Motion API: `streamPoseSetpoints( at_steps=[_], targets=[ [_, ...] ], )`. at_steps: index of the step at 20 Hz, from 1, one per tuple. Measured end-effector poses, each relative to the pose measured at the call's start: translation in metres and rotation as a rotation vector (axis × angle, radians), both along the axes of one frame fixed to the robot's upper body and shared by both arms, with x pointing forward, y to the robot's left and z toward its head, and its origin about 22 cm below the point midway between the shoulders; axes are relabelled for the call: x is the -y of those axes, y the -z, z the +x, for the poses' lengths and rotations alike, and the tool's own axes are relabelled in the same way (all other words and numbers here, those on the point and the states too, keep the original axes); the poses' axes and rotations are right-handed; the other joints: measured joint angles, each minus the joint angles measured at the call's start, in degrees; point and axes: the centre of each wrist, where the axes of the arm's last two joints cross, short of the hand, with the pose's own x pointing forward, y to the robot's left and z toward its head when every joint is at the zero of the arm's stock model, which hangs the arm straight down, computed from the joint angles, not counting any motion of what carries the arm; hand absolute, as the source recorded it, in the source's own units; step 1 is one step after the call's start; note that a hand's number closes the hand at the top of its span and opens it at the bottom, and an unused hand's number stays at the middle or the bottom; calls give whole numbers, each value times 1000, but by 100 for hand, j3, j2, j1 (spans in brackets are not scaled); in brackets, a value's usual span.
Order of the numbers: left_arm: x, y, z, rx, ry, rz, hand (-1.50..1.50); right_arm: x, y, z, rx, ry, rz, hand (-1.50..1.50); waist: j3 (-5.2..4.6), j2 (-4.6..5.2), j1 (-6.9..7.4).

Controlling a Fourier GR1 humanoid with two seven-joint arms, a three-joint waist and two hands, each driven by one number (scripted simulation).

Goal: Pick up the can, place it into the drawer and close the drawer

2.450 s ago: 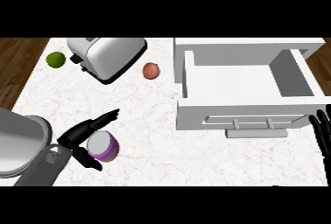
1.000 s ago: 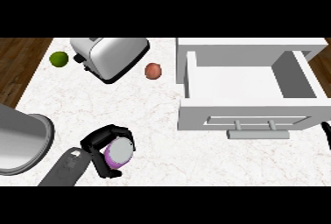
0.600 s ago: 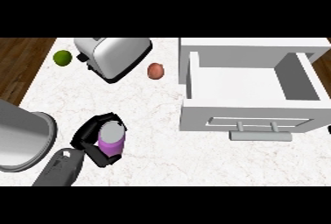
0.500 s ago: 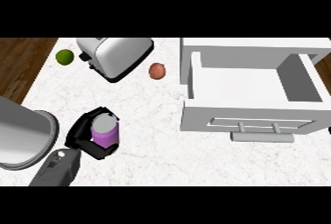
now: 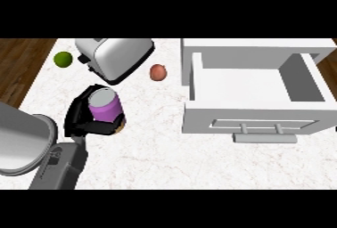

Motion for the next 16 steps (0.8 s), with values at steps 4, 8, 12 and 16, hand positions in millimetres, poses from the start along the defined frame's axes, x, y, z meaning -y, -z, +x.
streamPoseSetpoints(
  at_steps=[4, 8, 12, 16],
  targets=[
    [36, -39, 18, 40, 5, 21, 150, 1, 2, -4, 3, -10, 2, -150, -3, 10, -61],
    [63, -71, 20, 61, 19, 37, 150, 4, -2, -9, 6, -13, -1, -150, -3, 15, -79],
    [99, -102, 24, 69, 51, 43, 150, -2, 0, -3, 4, -7, 2, -150, -5, 22, -92],
    [127, -129, 33, 83, 71, 62, 150, 0, -4, -7, 9, -5, 0, -150, -5, 26, -119]
  ],
)
